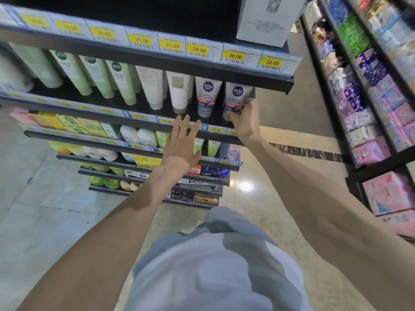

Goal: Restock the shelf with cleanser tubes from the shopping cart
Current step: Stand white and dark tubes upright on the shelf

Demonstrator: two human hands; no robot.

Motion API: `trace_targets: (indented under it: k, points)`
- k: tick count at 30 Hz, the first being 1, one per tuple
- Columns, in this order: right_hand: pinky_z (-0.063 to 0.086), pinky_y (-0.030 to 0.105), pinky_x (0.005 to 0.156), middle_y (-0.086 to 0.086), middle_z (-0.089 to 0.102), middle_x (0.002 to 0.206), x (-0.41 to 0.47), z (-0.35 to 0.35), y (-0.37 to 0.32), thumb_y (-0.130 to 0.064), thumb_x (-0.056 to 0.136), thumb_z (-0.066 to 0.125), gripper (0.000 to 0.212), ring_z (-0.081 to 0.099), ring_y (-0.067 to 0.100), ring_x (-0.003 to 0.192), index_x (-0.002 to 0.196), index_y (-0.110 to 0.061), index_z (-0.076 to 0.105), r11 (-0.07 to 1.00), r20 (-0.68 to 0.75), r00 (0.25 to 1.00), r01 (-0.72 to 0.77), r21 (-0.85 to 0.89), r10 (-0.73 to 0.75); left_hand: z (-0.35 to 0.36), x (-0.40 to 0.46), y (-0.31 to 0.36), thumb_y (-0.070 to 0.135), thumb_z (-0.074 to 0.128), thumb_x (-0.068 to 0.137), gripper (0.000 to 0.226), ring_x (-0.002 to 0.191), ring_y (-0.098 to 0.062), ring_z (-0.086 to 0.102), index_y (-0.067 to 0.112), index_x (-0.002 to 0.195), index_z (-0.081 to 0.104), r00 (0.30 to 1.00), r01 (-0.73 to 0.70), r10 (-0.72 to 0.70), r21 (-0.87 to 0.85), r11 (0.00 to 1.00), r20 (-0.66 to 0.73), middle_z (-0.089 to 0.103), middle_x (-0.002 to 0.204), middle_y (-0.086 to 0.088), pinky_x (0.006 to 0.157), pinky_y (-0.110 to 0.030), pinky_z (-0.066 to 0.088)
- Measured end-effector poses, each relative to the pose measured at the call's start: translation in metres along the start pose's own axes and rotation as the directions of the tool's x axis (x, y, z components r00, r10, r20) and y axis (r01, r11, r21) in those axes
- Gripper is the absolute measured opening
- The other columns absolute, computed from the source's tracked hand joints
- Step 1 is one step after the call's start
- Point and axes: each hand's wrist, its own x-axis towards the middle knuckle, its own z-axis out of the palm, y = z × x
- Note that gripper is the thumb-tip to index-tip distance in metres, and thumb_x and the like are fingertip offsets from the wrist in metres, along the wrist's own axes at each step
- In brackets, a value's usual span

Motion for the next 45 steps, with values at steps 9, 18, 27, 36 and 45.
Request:
trace_targets:
  k: [9,18,27,36,45]
  points:
    - [0.052,0.042,0.106,0.004,0.049,0.149,-0.066,-0.040,-0.013,-0.042,0.089,0.078,0.082,0.054,0.024,0.131,0.154,-0.023,0.033,0.926,0.090,0.994,0.087,-0.368,-0.058,-0.027,-0.023,-0.002,0.048,0.049,0.105,0.077,0.160,-0.026,-0.010,0.027,0.167,0.008,0.997,-0.073,0.073,-0.021,0.997,-0.012,-0.003,0.174,-0.006,0.129,-0.050,0.009]
    - [0.041,0.045,0.115,0.009,0.044,0.153,-0.149,-0.111,-0.003,-0.053,0.088,0.074,0.089,0.042,0.029,0.140,0.157,-0.017,0.030,0.714,0.187,0.978,0.193,-0.673,-0.088,-0.038,-0.054,0.050,0.055,0.042,0.105,0.071,0.160,-0.032,0.007,0.021,0.164,0.024,0.968,-0.246,0.248,0.050,0.968,-0.031,0.019,0.171,-0.012,0.126,-0.056,0.022]
    - [0.037,0.054,0.115,0.013,0.039,0.159,-0.213,-0.206,0.063,-0.058,0.088,0.070,0.092,0.033,0.035,0.149,0.157,-0.013,0.029,0.603,0.115,0.993,0.077,-0.794,0.026,-0.013,-0.084,0.162,0.056,0.033,0.107,0.072,0.160,-0.029,-0.007,0.027,0.167,0.005,0.884,-0.462,0.459,0.013,0.887,0.092,-0.003,0.174,-0.007,0.130,-0.053,0.006]
    - [0.035,0.051,0.117,0.011,0.036,0.161,-0.295,-0.369,0.168,-0.067,0.089,0.063,0.092,0.032,0.033,0.149,0.158,-0.018,0.027,0.598,-0.118,0.970,-0.225,-0.769,0.213,0.041,-0.131,0.344,0.055,0.031,0.108,0.070,0.160,-0.028,-0.009,0.026,0.167,0.005,0.707,-0.700,0.687,0.027,0.713,0.171,-0.005,0.174,-0.005,0.129,-0.052,0.004]
    - [0.026,0.049,0.120,0.009,0.031,0.163,-0.386,-0.554,0.262,-0.068,0.090,0.060,0.093,0.026,0.032,0.152,0.161,-0.020,0.023,0.554,-0.332,0.871,-0.487,-0.675,0.362,0.104,-0.204,0.556,0.052,0.041,0.105,0.064,0.157,-0.034,0.024,0.021,0.160,0.036,0.496,-0.856,0.835,-0.024,0.516,0.239,0.028,0.169,-0.010,0.120,-0.058,0.032]
